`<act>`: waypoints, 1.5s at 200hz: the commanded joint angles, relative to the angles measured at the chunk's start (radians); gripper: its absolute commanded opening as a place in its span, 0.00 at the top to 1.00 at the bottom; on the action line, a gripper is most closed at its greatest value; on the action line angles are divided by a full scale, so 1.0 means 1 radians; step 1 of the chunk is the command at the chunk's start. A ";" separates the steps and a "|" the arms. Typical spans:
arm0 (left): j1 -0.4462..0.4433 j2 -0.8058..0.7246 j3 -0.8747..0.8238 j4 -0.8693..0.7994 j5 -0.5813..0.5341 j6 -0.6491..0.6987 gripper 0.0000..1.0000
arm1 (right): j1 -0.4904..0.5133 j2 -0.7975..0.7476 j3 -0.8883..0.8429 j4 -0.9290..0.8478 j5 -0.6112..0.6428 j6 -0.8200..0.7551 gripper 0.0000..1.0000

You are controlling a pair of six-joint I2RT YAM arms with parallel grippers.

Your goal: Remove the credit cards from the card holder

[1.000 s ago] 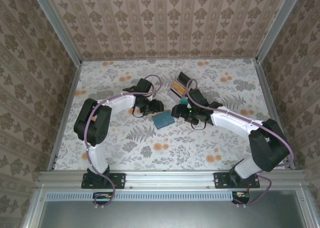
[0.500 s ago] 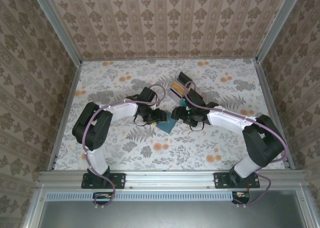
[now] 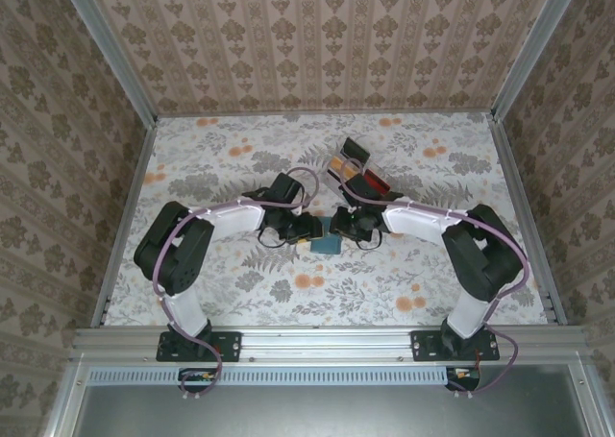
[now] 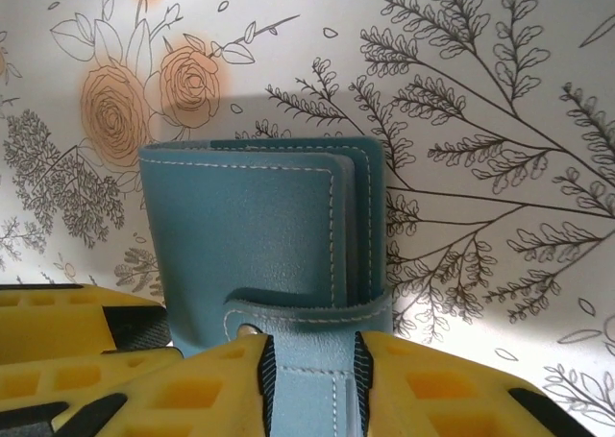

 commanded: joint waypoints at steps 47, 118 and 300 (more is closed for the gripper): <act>0.026 0.058 -0.031 0.104 0.109 -0.031 0.62 | 0.005 0.070 0.038 -0.067 -0.024 -0.051 0.74; 0.049 0.027 -0.078 0.247 0.240 -0.033 0.66 | 0.005 0.083 0.030 -0.064 -0.025 -0.059 0.73; 0.096 -0.083 -0.169 0.308 0.242 -0.032 1.00 | 0.007 -0.010 0.097 -0.122 -0.035 -0.083 0.45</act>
